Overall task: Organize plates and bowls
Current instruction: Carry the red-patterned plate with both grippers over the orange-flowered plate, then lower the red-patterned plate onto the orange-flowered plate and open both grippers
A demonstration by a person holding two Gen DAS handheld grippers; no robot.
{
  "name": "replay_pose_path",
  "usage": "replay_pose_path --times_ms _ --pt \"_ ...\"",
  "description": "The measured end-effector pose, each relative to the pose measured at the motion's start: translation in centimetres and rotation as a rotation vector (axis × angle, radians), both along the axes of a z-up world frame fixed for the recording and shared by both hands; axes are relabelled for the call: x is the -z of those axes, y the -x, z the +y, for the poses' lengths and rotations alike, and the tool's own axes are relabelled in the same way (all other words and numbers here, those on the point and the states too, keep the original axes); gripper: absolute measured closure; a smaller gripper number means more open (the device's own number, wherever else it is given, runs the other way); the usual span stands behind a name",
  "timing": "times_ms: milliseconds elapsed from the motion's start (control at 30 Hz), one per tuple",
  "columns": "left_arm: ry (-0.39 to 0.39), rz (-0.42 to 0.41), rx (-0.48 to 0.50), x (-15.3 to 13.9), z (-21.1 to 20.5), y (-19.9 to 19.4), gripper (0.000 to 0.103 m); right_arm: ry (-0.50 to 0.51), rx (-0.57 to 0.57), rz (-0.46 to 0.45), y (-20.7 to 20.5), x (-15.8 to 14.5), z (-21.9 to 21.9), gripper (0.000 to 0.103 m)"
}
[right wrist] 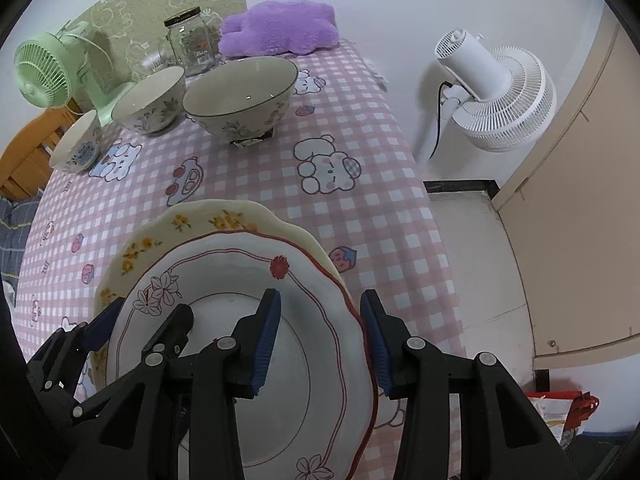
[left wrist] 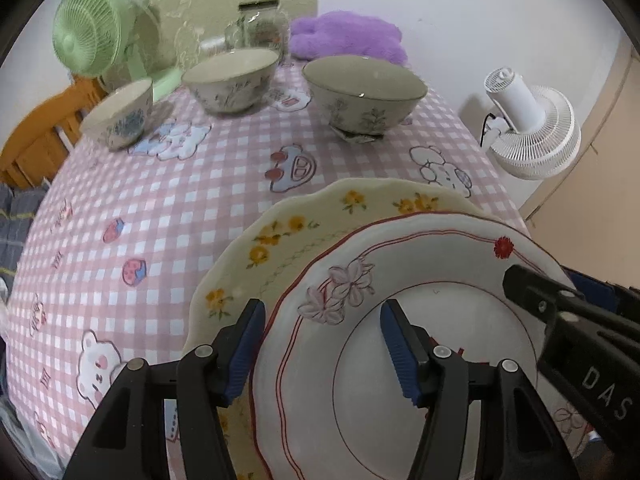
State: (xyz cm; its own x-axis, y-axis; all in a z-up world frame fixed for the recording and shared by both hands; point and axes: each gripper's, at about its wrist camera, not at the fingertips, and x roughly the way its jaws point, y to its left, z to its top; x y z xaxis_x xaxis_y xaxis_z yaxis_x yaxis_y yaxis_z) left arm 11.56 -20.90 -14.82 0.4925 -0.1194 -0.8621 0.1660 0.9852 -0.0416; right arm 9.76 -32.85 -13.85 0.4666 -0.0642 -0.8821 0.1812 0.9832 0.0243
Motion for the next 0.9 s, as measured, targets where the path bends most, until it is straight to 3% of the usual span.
replay_pose_path --times_ms 100,400,500,567,900 --pt "-0.035 -0.021 0.023 -0.1 -0.7 0.1 0.041 0.009 -0.002 -0.001 0.0 0.0 0.1 0.057" --pt "-0.030 -0.004 0.038 -0.1 -0.5 0.0 0.036 -0.016 0.006 0.038 0.8 0.6 -0.7 0.061" --pt "-0.030 0.010 0.028 -0.1 0.0 0.2 0.036 -0.010 -0.003 0.034 1.6 0.1 -0.6 0.073" --pt "-0.027 0.014 0.027 -0.2 0.1 0.4 0.036 -0.002 -0.007 0.038 1.8 0.0 -0.6 0.075" --pt "-0.012 0.011 0.034 -1.2 1.0 1.2 0.036 0.057 -0.012 0.061 1.4 0.0 0.0 0.075"
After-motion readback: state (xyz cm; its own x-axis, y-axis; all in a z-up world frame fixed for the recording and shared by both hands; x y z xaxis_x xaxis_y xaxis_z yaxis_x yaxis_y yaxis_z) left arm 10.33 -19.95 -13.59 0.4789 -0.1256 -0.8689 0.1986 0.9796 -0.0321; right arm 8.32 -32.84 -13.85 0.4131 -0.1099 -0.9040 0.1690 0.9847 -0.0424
